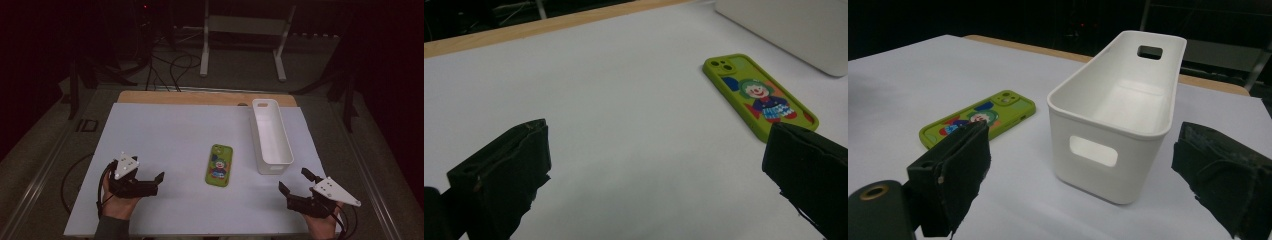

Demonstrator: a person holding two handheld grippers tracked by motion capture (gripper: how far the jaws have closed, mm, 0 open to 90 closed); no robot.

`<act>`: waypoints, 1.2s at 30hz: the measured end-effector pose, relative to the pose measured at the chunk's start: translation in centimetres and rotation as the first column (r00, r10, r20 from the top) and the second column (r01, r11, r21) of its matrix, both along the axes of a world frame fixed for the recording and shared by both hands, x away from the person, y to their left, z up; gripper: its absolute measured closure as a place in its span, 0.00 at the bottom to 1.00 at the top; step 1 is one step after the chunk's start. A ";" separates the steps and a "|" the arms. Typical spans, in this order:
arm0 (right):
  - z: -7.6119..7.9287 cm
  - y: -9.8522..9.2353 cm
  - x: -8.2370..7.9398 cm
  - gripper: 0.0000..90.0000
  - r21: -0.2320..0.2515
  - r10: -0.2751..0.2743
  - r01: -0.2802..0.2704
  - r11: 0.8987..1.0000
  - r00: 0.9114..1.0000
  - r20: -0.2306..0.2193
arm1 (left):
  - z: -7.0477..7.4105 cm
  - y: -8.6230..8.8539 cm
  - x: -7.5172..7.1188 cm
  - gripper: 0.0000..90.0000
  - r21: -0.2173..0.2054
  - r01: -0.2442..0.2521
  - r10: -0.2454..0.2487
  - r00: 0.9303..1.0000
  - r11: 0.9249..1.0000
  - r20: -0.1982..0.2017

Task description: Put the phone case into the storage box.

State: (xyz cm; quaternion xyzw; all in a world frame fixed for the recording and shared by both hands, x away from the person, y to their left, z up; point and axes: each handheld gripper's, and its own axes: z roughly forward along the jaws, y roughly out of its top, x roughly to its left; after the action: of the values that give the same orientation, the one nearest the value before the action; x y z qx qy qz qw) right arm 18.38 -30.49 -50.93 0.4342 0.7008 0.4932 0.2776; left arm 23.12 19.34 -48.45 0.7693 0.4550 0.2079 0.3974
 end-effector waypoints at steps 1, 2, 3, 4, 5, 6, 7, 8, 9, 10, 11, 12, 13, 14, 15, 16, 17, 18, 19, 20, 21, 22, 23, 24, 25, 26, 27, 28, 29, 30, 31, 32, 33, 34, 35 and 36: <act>0.0 0.0 0.0 0.09 0.000 0.000 0.000 1.000 1.000 0.000 | 0.0 -0.2 0.1 0.00 -0.002 -0.002 0.002 1.000 1.000 -0.001; 0.0 0.0 0.0 0.09 0.001 -0.001 0.001 1.000 1.000 -0.001 | 0.1 -0.4 0.2 0.00 -0.003 -0.001 0.001 1.000 1.000 -0.003; 0.0 0.0 0.0 0.09 0.001 -0.002 0.002 1.000 1.000 -0.002 | 0.1 -0.6 0.4 0.00 -0.009 0.000 0.000 1.000 1.000 -0.007; 0.0 0.0 0.0 0.09 0.001 -0.002 0.002 1.000 1.000 -0.002 | 0.1 -0.8 0.5 0.00 -0.010 0.001 -0.001 1.000 1.000 -0.008; 0.0 0.0 0.0 0.09 0.001 -0.001 0.001 1.000 1.000 0.000 | 0.1 -0.9 0.6 0.00 -0.011 0.002 -0.002 1.000 1.000 -0.010; 0.0 0.0 0.0 0.09 0.001 -0.001 0.001 1.000 1.000 0.001 | 0.1 -1.1 0.6 0.00 -0.013 0.004 -0.004 1.000 1.000 -0.013; 0.0 0.0 0.0 0.09 0.002 -0.001 0.001 1.000 1.000 0.001 | 0.1 -1.4 0.7 0.00 -0.008 0.006 -0.006 1.000 1.000 -0.014; 0.1 0.0 0.0 0.09 0.002 -0.002 0.002 1.000 1.000 0.001 | 0.1 -1.6 0.8 0.00 -0.005 0.011 -0.011 1.000 1.000 -0.014; 0.1 0.0 0.0 0.09 0.003 -0.002 0.002 1.000 1.000 0.001 | 0.1 -1.8 0.9 0.00 0.001 0.013 -0.013 1.000 1.000 -0.015; 0.1 0.0 0.0 0.09 0.003 -0.002 0.002 1.000 1.000 0.000 | 0.1 -2.1 1.0 0.00 0.006 0.016 -0.016 1.000 1.000 -0.016; 0.0 0.0 0.1 0.09 0.002 -0.001 0.001 1.000 1.000 0.001 | 0.1 -2.2 1.0 0.00 0.005 0.016 -0.016 1.000 1.000 -0.018; 0.0 0.0 0.1 0.09 0.002 -0.001 0.001 1.000 1.000 0.001 | 0.1 -2.2 1.0 0.00 0.005 0.016 -0.016 1.000 1.000 -0.018; 0.0 0.1 0.1 0.09 0.002 -0.001 0.001 1.000 1.000 0.000 | 0.2 -2.6 1.2 0.00 0.009 0.023 -0.023 1.000 1.000 -0.018; 0.1 0.1 0.1 0.09 0.002 0.000 0.000 1.000 1.000 0.001 | 0.2 -2.9 1.5 0.00 0.007 0.028 -0.027 0.999 1.000 -0.020; 0.1 0.1 0.1 0.09 0.003 0.000 0.000 1.000 1.000 0.001 | 0.2 -2.9 1.5 0.00 0.007 0.028 -0.027 0.999 1.000 -0.020; 0.0 0.0 0.1 0.09 0.003 -0.001 0.001 1.000 1.000 0.002 | 0.3 -3.2 1.7 0.00 0.010 0.025 -0.025 1.000 1.000 -0.019; 0.0 0.0 0.1 0.09 0.003 -0.001 0.001 1.000 1.000 0.002 | 0.3 -3.2 1.7 0.00 0.010 0.025 -0.025 1.000 1.000 -0.019; 0.1 0.0 0.1 0.09 0.004 -0.002 0.002 1.000 1.000 0.002 | 0.4 -3.6 1.9 0.00 0.010 0.030 -0.029 0.999 1.000 -0.023; 0.1 0.0 0.1 0.09 0.004 -0.002 0.002 1.000 1.000 0.002 | 0.4 -3.6 1.9 0.00 0.010 0.030 -0.029 0.999 1.000 -0.023; 0.1 0.0 0.1 0.09 0.004 -0.003 0.003 1.000 1.000 0.003 | 0.4 -3.7 2.0 0.00 0.013 0.032 -0.031 0.999 0.999 -0.023; 0.1 0.0 0.0 0.09 0.004 -0.004 0.004 1.000 1.000 0.002 | 0.5 -4.1 2.1 0.00 0.007 0.033 -0.033 0.999 0.999 -0.027; 0.1 0.0 0.0 0.09 0.005 -0.005 0.005 1.000 1.000 0.002 | 0.5 -4.2 2.2 0.00 0.008 0.036 -0.036 0.999 0.999 -0.027; 0.1 -0.1 0.0 0.09 0.006 -0.006 0.006 1.000 1.000 0.002 | 0.6 -4.4 2.3 0.00 0.006 0.038 -0.038 0.999 0.999 -0.026; 0.1 0.0 0.1 0.09 0.005 -0.006 0.006 1.000 1.000 0.003 | 0.6 -4.6 2.4 0.00 0.008 0.041 -0.040 0.999 0.999 -0.026; 0.1 0.0 0.1 0.09 0.005 -0.006 0.006 1.000 1.000 0.003 | 0.6 -4.6 2.4 0.00 0.008 0.041 -0.040 0.999 0.999 -0.026; 0.1 0.0 0.1 0.09 0.005 -0.007 0.007 1.000 1.000 0.003 | 0.7 -4.9 2.6 0.00 0.012 0.044 -0.043 0.999 0.999 -0.031; 0.1 0.0 0.1 0.09 0.004 -0.004 0.004 1.000 1.000 0.006 | 0.8 -5.1 2.7 0.00 0.014 0.042 -0.042 0.999 0.999 -0.030; 0.1 0.0 0.0 0.09 0.005 -0.004 0.004 1.000 1.000 0.006 | 0.8 -5.1 2.7 0.00 0.014 0.042 -0.042 0.999 0.999 -0.030; 0.1 0.0 0.0 0.09 0.005 -0.004 0.004 1.000 1.000 0.006 | 0.8 -5.2 2.8 0.00 0.016 0.043 -0.042 0.999 0.999 -0.029; 0.2 0.1 0.0 0.09 0.006 -0.006 0.006 1.000 1.000 0.006 | 0.9 -5.6 3.0 0.00 0.017 0.043 -0.042 0.999 0.999 -0.031; 0.2 0.1 0.0 0.09 0.006 -0.006 0.006 1.000 1.000 0.006 | 0.9 -5.6 3.0 0.00 0.017 0.043 -0.042 0.999 0.999 -0.031; 0.1 0.1 0.0 0.09 0.007 -0.007 0.007 1.000 1.000 0.005 | 1.0 -6.0 3.1 0.00 0.023 0.043 -0.043 0.999 0.999 -0.030; 0.1 0.1 0.0 0.09 0.007 -0.007 0.007 1.000 1.000 0.005 | 1.0 -6.0 3.1 0.00 0.023 0.043 -0.043 0.999 0.999 -0.030; 0.1 0.1 0.0 0.09 0.006 -0.007 0.007 1.000 1.000 0.005 | 1.1 -6.2 3.2 0.00 0.026 0.044 -0.043 0.999 0.999 -0.031; 0.1 0.1 0.1 0.09 0.007 -0.006 0.006 1.000 1.000 0.005 | 1.1 -6.6 3.3 0.00 0.027 0.042 -0.041 0.999 0.999 -0.032; 0.1 0.1 0.1 0.09 0.007 -0.006 0.006 1.000 1.000 0.005 | 1.1 -6.8 3.4 0.00 0.031 0.044 -0.043 0.999 0.999 -0.033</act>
State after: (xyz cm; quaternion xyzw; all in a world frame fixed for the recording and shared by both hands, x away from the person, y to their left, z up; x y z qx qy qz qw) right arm 18.45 -30.37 -50.86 0.4359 0.6971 0.4959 0.2795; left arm 26.56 12.58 -47.38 0.7885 0.4412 0.1940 0.3822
